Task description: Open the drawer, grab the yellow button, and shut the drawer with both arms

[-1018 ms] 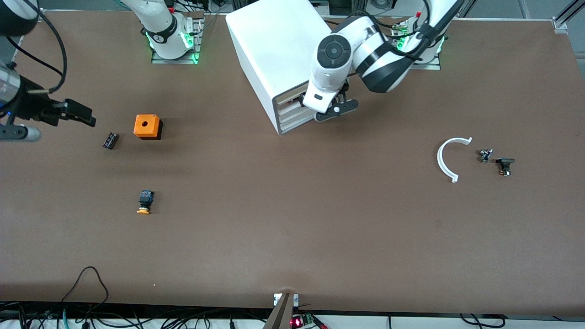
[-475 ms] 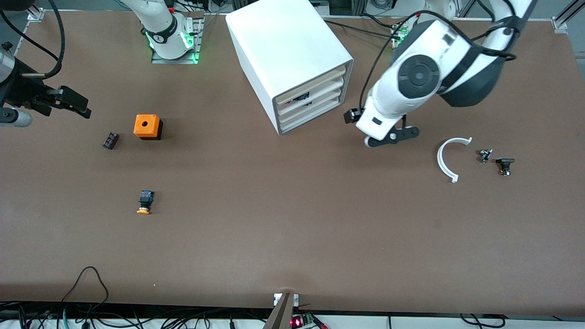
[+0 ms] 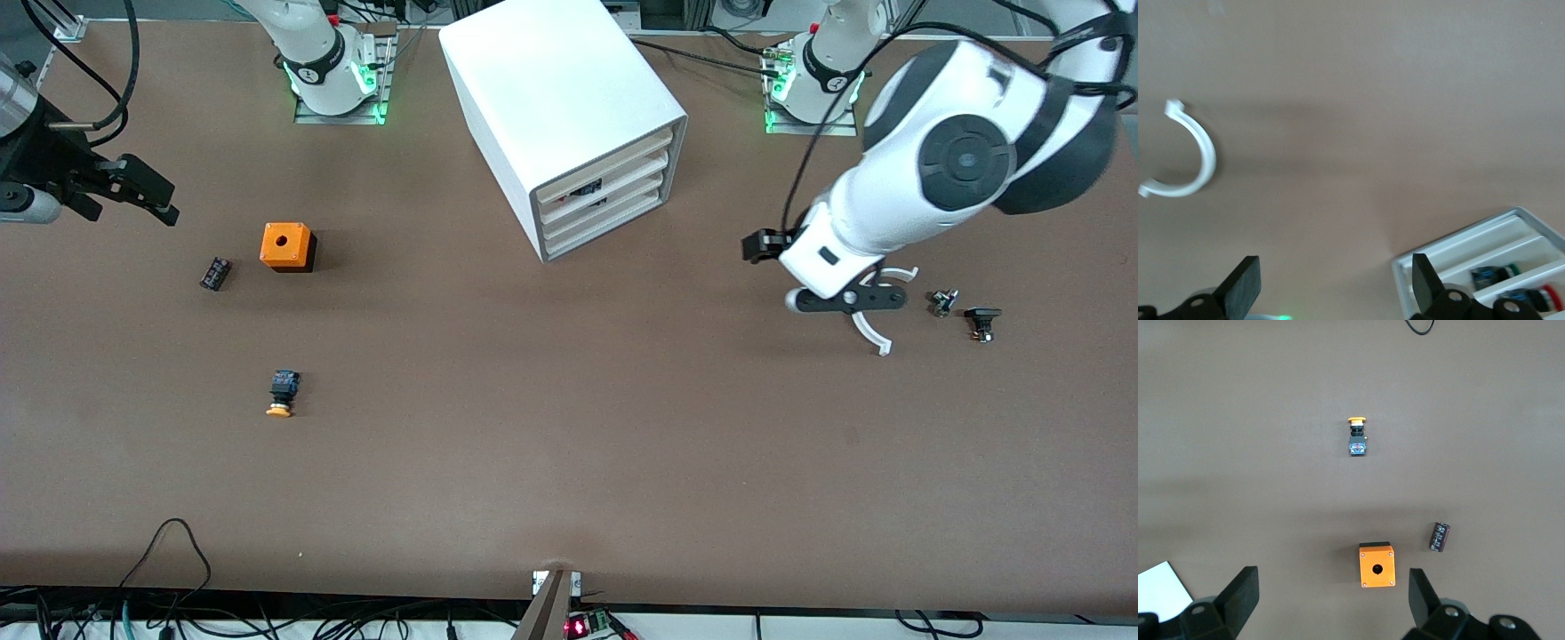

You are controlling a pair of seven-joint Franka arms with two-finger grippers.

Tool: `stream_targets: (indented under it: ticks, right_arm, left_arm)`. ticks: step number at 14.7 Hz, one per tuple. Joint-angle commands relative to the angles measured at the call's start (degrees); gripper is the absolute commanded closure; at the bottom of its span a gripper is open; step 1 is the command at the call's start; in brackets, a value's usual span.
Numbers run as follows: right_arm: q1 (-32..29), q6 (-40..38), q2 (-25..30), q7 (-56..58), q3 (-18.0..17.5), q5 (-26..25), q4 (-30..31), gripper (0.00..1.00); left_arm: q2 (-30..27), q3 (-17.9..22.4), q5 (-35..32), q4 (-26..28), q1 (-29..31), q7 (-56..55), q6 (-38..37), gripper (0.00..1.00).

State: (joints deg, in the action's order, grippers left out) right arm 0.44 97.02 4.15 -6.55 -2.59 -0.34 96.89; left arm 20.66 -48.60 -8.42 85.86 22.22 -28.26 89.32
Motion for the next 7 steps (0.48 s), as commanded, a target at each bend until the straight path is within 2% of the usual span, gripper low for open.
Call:
stream_targets:
  ticks: [1, 2, 3, 4, 7]
  right_arm:
    - [0.17, -0.16, 1.04, 0.49, -0.05, 0.16, 0.15, 0.01]
    - [0.09, -1.30, 0.86, -0.38, 0.04, 1.12, -0.29, 0.01]
    - [0.09, -1.31, 0.77, 0.74, 0.04, 0.96, -0.99, 0.01]
    - [0.00, -1.66, 0.34, 0.75, 0.04, 1.22, -1.69, 0.01]
    - [-0.09, -1.93, 0.33, 5.49, 0.39, 1.31, -1.61, 0.01]
  left_arm:
    - [-0.97, -0.18, -1.60, -1.84, 2.99, 9.50, -1.87, 0.00]
    - [-1.23, 0.35, -1.42, -2.10, 3.44, 12.50, -2.13, 0.00]
    - [-3.15, 3.40, -1.33, -1.84, 2.75, 15.31, -2.66, 0.00]
    - [-5.43, 7.00, -0.55, -1.32, 1.17, 18.30, -2.66, 0.00]
    - [-10.36, 21.32, 0.50, 0.52, -7.78, 27.97, -1.96, 0.00]
